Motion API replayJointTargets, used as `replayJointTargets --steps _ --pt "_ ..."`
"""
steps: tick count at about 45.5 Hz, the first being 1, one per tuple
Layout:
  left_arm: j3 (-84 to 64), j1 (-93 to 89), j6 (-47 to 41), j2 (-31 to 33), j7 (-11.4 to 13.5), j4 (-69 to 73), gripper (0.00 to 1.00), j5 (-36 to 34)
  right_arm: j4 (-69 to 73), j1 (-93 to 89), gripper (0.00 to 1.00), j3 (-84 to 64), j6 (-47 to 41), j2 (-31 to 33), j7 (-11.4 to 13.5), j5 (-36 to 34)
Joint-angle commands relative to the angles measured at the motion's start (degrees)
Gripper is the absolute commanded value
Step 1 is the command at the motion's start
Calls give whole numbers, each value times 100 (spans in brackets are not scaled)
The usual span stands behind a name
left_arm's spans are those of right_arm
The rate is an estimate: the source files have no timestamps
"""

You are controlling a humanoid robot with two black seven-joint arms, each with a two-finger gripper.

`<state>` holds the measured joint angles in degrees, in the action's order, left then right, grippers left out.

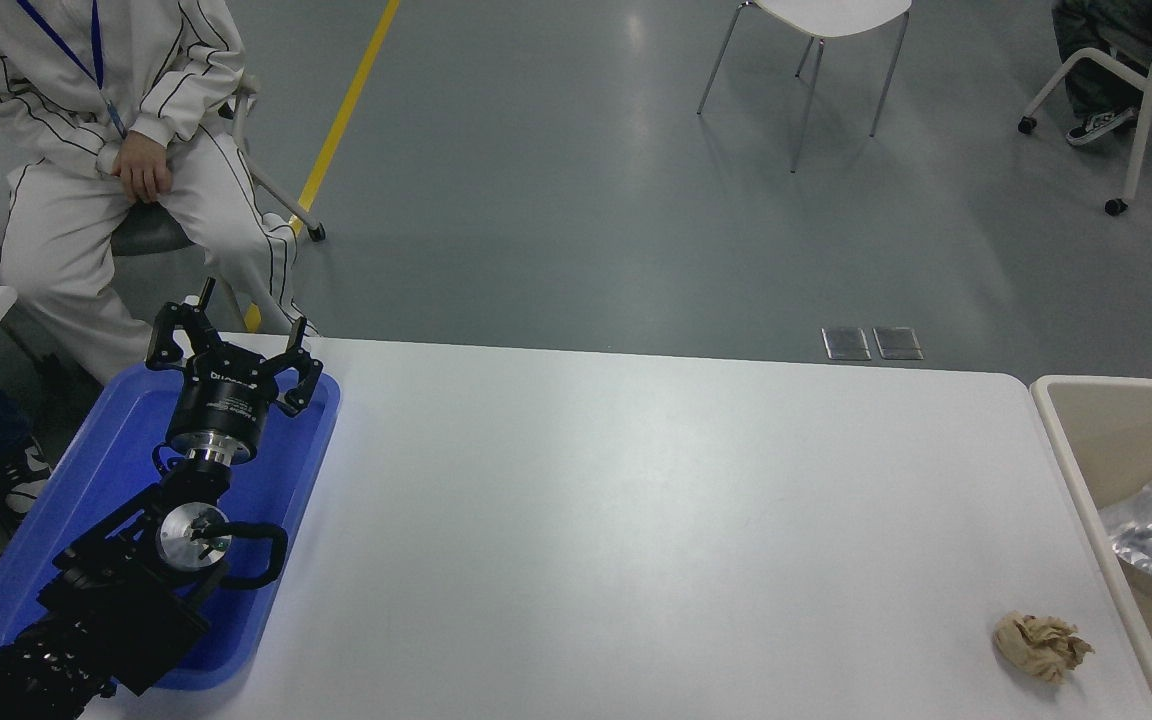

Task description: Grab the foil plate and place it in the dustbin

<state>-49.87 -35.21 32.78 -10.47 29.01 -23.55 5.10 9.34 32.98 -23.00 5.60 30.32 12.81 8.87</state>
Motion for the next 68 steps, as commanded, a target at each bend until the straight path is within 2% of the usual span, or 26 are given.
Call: replayJointTargets --steps 1,16,30,37,48,58,68 --pt "4 -3 0 1 -1 0 100 0 6 15 76 32 117 0 2 10" --pt "4 -3 0 1 -1 0 100 0 94 68 78 59 117 9 2 1" --pt "-5 -3 0 -8 -1 0 100 0 243 103 85 50 108 36 2 1" --pt "4 -3 0 1 -1 0 100 0 787 322 89 23 100 246 2 18" --pt "-5 -3 0 1 -1 -9 100 0 1631 691 90 -213 65 668 2 36" --pt "4 -3 0 1 -1 0 100 0 3028 1482 99 -705 38 1275 2 361" --pt "4 -3 0 1 -1 0 100 0 4338 2589 100 -1496 -207 1512 2 449"
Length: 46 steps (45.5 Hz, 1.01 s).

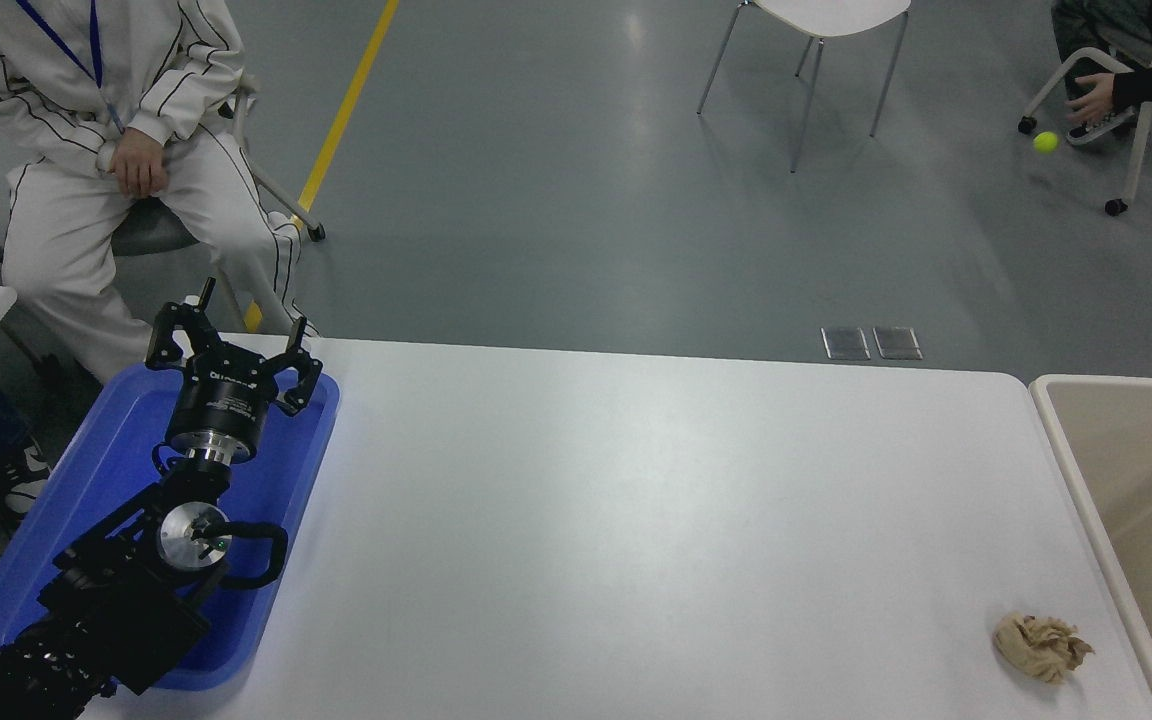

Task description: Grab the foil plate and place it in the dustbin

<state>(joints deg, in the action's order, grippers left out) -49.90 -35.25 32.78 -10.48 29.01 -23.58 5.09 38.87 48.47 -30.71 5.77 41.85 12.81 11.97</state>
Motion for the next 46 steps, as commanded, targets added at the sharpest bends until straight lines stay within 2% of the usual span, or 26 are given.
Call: replayJointTargets --steps 1,11,26,35,46 --pt "-3 0 0 2 0 2 100 1 1526 1163 100 -795 -287 385 3 139" --pt "-3 0 0 2 0 2 100 1 2511 2394 100 -1314 -1384 675 3 183" --pt "6 0 0 2 0 -6 100 1 2600 4081 100 -1464 -5031 667 3 631" --pt "-3 0 0 -7 0 -6 100 1 2617 5013 100 -1569 -5077 412 3 622" --pt "6 0 0 2 0 -6 100 1 3205 6665 100 -2518 -5077 -431 3 631"
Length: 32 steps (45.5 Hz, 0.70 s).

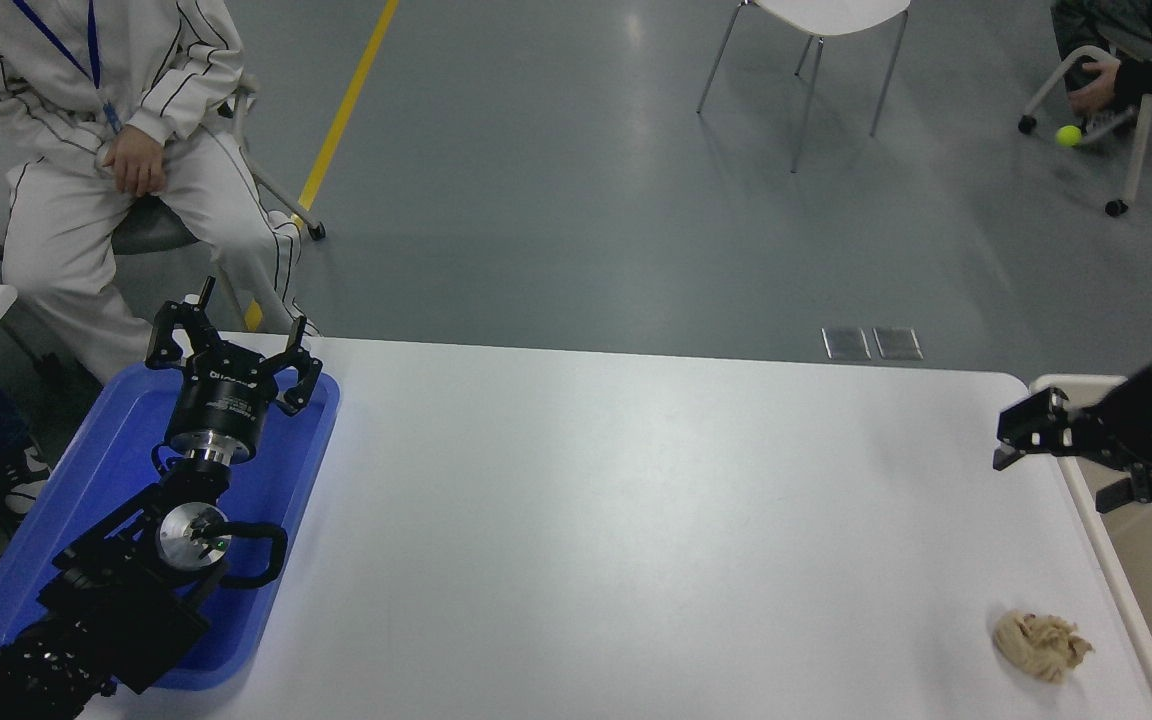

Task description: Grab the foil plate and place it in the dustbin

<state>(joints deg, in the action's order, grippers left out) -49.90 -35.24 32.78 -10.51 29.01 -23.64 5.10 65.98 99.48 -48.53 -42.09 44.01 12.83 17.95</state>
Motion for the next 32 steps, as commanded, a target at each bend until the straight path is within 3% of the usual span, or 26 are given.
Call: replayJointTargets --steps 1,22,32 --pt "-2 0 0 -4 0 0 100 0 555 1731 100 -832 -291 -770 0 33" --pt "7 0 0 -4 0 9 100 0 829 2506 100 -789 -291 -2406 -9 -29" --pt "-2 0 0 5 0 0 100 0 820 2524 98 -860 -291 -2477 9 -81"
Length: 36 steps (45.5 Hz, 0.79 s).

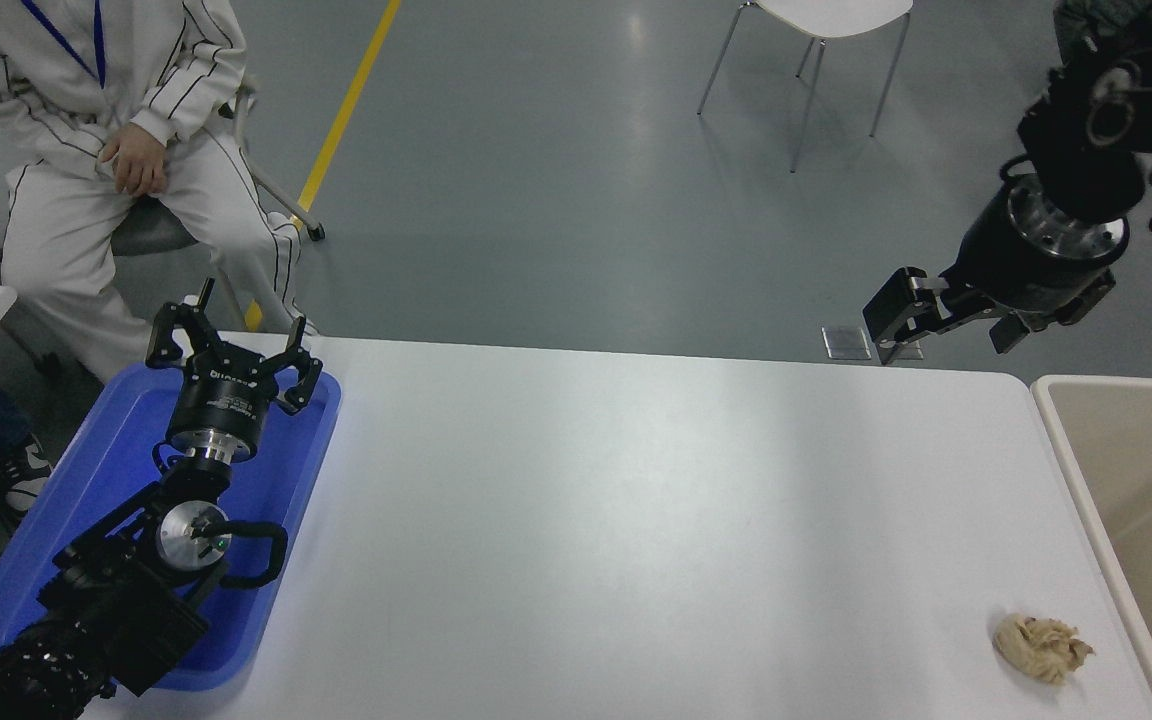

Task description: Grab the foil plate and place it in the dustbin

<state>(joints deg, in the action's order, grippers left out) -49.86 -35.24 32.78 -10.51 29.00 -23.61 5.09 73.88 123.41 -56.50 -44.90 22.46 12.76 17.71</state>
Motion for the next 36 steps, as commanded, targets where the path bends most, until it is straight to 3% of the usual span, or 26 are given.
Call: replayJointTargets --steps 1,36 --pt "-7 0 0 -3 0 -4 100 0 30 122 98 -72 -10 -330 16 -66" --pt "2 0 0 -3 0 -4 100 0 30 395 100 -1267 -10 -198 -1 -663"
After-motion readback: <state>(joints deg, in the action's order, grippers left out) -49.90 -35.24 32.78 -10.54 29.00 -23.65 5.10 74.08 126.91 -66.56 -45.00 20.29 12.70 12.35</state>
